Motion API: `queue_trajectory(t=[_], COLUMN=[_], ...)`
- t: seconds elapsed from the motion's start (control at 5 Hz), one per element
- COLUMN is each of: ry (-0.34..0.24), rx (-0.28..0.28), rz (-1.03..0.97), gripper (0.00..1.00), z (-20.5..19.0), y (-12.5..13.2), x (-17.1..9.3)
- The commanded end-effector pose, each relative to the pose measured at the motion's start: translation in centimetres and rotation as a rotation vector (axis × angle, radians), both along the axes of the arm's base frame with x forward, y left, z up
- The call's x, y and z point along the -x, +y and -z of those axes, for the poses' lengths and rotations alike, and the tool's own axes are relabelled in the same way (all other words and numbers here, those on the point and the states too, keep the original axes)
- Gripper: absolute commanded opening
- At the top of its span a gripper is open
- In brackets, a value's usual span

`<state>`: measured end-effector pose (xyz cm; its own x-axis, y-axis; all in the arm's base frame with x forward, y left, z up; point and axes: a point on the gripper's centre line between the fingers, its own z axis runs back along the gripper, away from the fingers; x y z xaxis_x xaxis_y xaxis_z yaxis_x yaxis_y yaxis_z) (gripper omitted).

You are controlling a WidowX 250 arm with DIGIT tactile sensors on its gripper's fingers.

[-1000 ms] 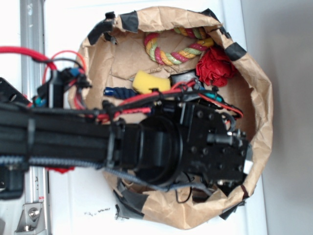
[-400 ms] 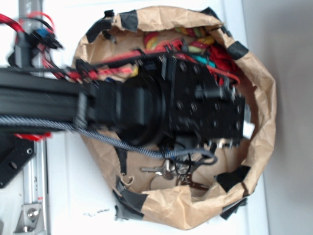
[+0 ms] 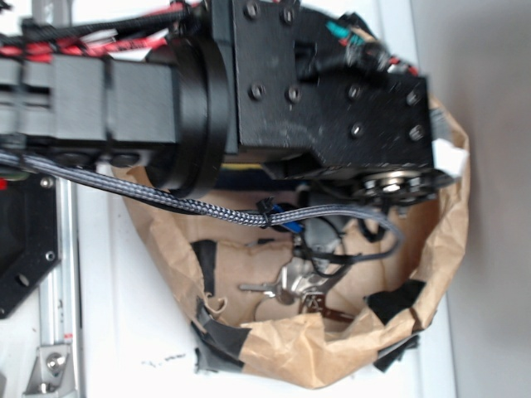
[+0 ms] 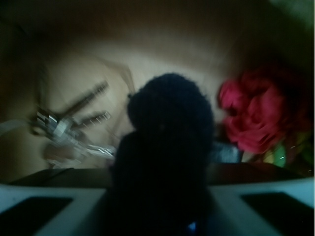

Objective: Grab the blue rope.

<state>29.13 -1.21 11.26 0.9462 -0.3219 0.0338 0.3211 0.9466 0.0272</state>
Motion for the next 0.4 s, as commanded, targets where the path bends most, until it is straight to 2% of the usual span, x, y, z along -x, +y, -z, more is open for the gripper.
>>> queue_trajectory(t=[0.0, 0.2], ry=[-0.114, -0.132], rx=[0.031, 0.045], rz=[-0.064, -0.086], gripper=[0.00, 0.00], z=[-5.77, -5.50], y=[-1.00, -1.74], x=[0.76, 1.28])
